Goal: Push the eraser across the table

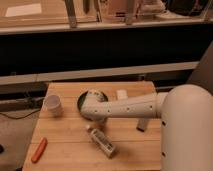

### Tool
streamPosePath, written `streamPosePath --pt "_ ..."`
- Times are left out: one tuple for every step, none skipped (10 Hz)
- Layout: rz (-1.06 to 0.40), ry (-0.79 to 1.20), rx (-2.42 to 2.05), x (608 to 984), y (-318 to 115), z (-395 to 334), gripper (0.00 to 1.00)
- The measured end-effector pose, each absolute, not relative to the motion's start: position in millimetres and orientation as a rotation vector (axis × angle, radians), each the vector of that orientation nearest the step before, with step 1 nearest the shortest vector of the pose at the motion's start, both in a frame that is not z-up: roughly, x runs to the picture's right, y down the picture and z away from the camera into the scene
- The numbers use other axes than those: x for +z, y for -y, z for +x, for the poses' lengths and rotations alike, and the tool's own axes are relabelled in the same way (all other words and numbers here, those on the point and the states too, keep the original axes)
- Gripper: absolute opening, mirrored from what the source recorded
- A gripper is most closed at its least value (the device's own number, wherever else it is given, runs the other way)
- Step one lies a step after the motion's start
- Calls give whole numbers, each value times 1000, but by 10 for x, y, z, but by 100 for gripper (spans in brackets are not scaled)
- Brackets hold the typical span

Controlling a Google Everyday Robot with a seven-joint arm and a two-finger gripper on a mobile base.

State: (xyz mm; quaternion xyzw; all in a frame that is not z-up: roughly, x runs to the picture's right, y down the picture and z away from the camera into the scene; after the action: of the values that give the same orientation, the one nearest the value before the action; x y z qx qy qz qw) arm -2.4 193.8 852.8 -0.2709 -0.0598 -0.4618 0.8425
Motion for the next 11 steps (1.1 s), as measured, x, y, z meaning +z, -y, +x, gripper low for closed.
streamPosePath --pt "-575 119 -964 8550 -1926 32 0" --pt "-577 111 -952 8561 -1910 101 0" --pt "-581 102 -939 8578 -1902 186 0" --pt "-587 95 -930 8598 -1904 247 0" --pt "-597 86 -919 8646 -1921 328 0" --pt "-603 75 -907 8676 -1910 439 0" --pt "-607 66 -899 8693 -1898 531 0" --pt "-610 58 -894 8707 -1887 604 0" --pt "-610 57 -896 8705 -1887 608 0" --pt "-612 57 -895 8698 -1889 608 0" --pt "-613 58 -894 8696 -1893 609 0"
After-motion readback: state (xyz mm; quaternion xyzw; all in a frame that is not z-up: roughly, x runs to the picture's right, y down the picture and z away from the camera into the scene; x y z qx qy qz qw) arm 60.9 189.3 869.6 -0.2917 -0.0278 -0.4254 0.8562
